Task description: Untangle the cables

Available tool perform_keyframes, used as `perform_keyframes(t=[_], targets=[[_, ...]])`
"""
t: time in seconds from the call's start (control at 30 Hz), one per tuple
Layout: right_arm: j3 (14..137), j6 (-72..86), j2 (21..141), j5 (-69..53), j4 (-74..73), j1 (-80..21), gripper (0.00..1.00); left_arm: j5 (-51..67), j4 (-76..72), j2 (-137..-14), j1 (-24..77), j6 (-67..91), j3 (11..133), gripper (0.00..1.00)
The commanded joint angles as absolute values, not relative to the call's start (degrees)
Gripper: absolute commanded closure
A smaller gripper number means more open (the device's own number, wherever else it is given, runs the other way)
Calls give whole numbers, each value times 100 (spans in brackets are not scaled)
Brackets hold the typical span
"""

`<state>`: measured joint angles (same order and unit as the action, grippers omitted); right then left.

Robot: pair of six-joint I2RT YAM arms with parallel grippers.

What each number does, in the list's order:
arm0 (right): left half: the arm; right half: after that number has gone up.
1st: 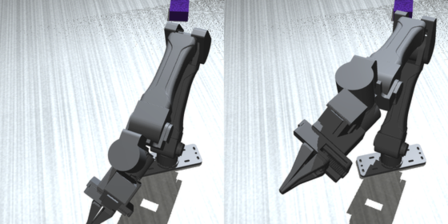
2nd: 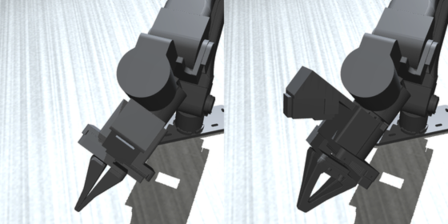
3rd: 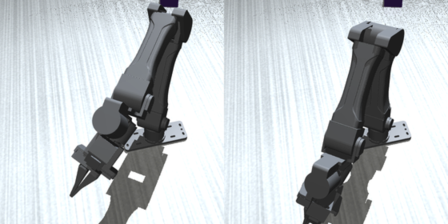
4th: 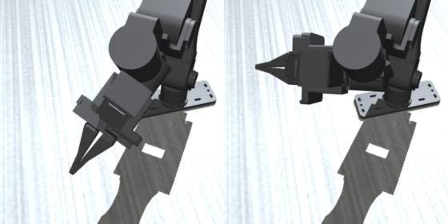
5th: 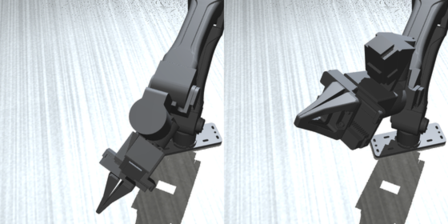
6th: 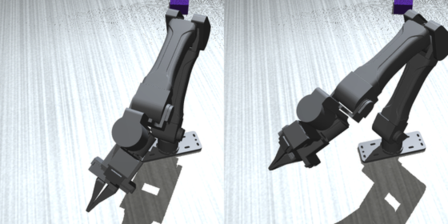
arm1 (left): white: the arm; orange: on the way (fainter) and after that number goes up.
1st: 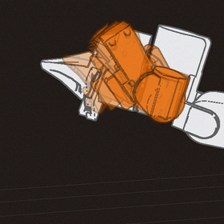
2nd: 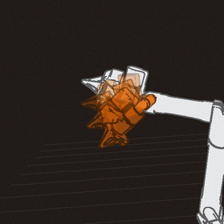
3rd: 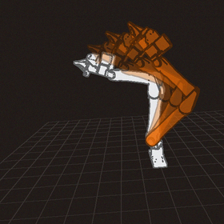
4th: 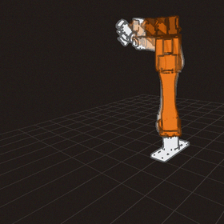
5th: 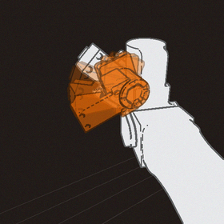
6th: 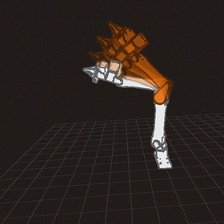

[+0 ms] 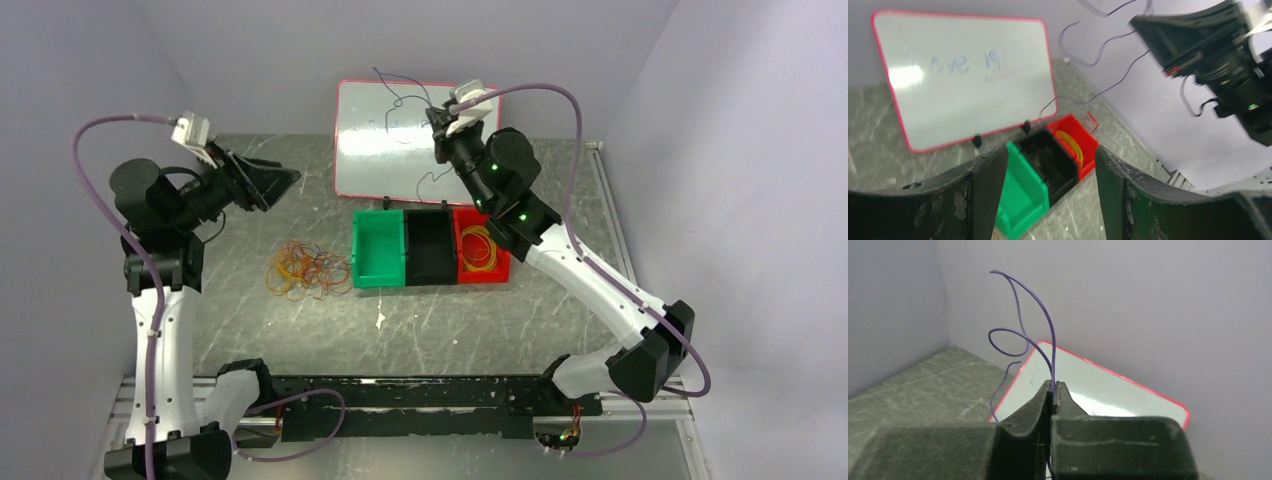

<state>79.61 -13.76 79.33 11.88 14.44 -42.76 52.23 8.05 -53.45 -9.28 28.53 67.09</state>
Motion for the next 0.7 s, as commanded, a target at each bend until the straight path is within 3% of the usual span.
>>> perform_keyframes(t=[0.0,0.23,0.67], targets=[[7626,-1139,7635,1411,1164,-3910,100,4642,1269,-5067,-918,2471,6130,32],[7417,-1021,7531,1244,1067,-3863,100,4030,1718,-4795,-923,2162,5436,33],[7296,-657,7697,938,1215,-3858,100,4001,1637,-4549,-916,2166,4643,36]])
